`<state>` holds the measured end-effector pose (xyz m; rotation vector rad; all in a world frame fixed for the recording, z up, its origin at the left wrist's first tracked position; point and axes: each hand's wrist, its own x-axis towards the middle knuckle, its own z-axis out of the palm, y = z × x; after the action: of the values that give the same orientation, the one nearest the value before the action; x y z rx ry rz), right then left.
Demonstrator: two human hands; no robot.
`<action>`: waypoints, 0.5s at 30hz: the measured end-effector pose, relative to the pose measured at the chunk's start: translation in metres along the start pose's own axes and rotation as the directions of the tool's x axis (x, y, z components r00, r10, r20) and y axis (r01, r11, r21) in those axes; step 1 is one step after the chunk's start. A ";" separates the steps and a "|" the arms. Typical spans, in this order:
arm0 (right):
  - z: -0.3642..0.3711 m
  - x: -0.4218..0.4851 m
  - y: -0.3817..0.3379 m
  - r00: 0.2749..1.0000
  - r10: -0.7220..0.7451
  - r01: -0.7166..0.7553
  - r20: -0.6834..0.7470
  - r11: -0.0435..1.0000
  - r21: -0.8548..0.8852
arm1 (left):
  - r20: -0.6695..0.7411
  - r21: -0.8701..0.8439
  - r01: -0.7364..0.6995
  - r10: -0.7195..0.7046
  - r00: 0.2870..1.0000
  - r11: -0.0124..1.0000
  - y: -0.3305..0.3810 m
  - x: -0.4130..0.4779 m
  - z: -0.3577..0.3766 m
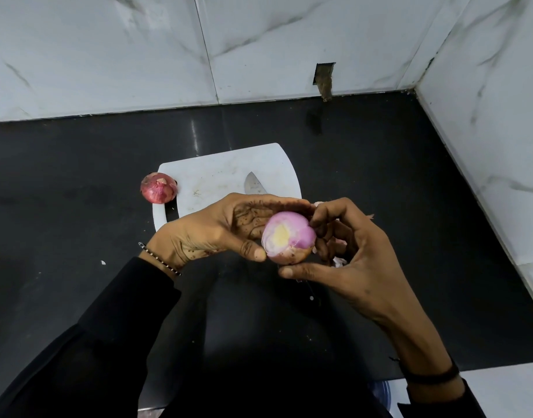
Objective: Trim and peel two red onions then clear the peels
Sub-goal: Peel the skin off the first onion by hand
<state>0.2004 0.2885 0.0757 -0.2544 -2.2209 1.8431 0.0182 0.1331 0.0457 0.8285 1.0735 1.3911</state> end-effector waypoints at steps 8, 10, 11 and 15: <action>0.001 -0.003 0.004 0.998 0.058 -0.057 -0.014 0.998 0.028 | -0.029 0.094 0.053 -0.050 0.998 0.994 -0.005 0.003 -0.005; 0.001 -0.002 0.006 0.998 0.066 -0.066 -0.013 0.998 0.018 | -0.032 0.084 0.070 -0.067 0.997 0.994 -0.007 0.003 -0.006; 0.001 -0.002 0.006 0.997 0.071 -0.071 -0.010 0.997 0.011 | -0.028 0.075 0.080 -0.078 0.997 0.994 -0.008 0.003 -0.006; 0.002 -0.002 0.011 0.996 0.091 -0.091 -0.002 0.996 -0.002 | -0.015 0.041 0.096 -0.095 0.995 0.995 -0.008 0.003 -0.005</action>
<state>0.2011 0.2879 0.0640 -0.3633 -2.2445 1.8854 0.0158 0.1349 0.0359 0.7890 1.1414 1.2996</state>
